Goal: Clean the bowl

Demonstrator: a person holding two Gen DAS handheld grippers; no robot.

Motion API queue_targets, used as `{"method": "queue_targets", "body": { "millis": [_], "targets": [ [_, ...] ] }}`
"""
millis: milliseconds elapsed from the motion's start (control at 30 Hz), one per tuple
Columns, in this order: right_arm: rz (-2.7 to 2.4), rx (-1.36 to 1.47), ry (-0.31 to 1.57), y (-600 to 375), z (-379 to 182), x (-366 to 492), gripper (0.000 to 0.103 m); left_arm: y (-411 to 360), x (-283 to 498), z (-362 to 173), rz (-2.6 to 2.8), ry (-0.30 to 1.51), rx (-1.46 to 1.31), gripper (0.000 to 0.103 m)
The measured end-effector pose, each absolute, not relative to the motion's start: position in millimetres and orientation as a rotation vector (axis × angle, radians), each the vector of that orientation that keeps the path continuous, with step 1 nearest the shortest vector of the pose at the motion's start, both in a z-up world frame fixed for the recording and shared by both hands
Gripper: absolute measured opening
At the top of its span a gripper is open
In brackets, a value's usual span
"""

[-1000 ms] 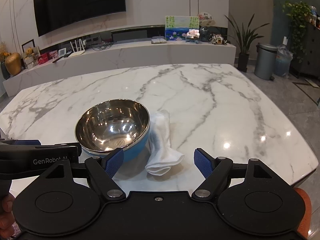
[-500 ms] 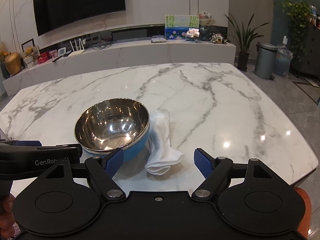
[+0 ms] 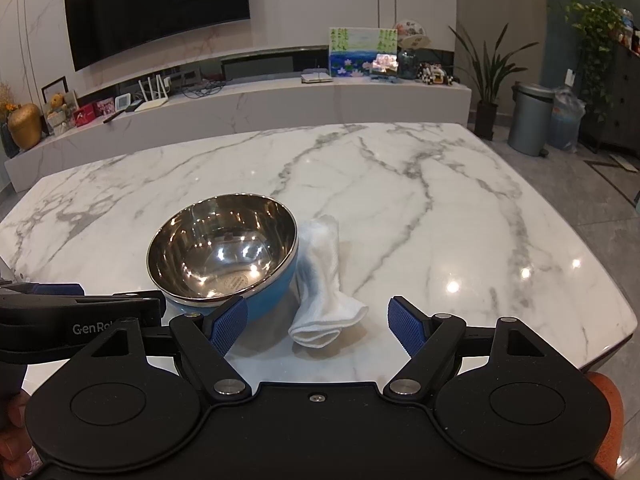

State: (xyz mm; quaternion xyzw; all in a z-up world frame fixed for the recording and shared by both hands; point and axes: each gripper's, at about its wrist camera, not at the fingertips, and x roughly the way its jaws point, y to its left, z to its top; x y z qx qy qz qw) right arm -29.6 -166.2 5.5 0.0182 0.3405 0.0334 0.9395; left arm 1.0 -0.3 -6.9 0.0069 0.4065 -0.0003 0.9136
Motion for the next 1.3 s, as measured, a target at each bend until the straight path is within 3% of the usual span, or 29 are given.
{"method": "queue_targets", "body": {
  "millis": [1300],
  "targets": [
    [0.061, 0.016, 0.687, -163.0, 5.1, -25.9, 0.076, -0.7, 6.7, -7.9, 0.0, 0.854, 0.006, 0.079]
  ]
}}
